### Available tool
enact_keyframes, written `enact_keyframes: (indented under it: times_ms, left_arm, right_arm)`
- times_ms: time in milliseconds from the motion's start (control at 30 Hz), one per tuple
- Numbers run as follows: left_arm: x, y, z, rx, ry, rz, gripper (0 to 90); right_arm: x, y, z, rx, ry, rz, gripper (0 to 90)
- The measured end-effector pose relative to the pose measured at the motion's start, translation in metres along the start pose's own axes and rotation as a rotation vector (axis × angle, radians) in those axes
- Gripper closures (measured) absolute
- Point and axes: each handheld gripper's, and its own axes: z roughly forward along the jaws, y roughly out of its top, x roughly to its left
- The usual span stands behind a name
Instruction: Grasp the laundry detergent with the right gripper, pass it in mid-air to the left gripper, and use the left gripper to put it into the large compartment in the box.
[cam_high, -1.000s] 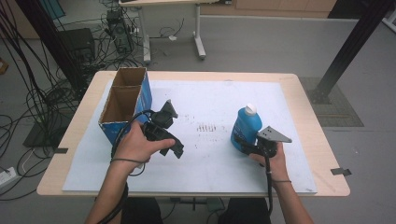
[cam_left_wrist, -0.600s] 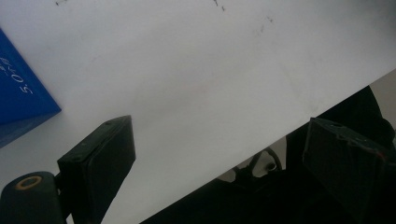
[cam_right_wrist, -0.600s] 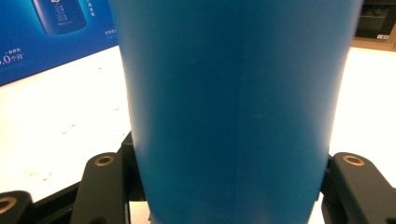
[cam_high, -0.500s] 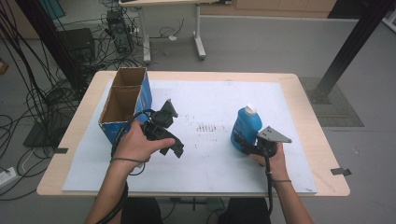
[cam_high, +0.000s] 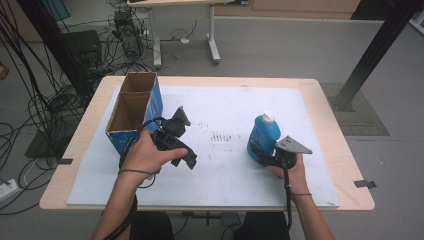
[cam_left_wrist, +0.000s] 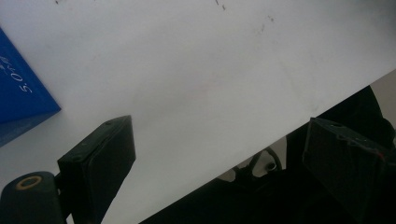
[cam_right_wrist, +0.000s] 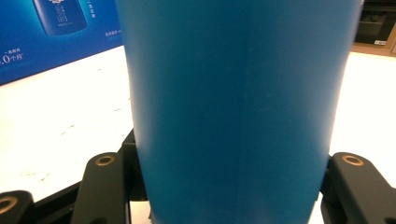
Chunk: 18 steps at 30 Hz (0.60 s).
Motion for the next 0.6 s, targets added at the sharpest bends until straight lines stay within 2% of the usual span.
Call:
enact_keyframes:
  times_ms: [600]
  left_arm:
    - [-0.0005,-0.0012,-0.0002,-0.001,0.003,-0.007,9.7]
  right_arm:
    - [0.0001,0.0000,0.0000,0.000,-0.002,0.001,40.3]
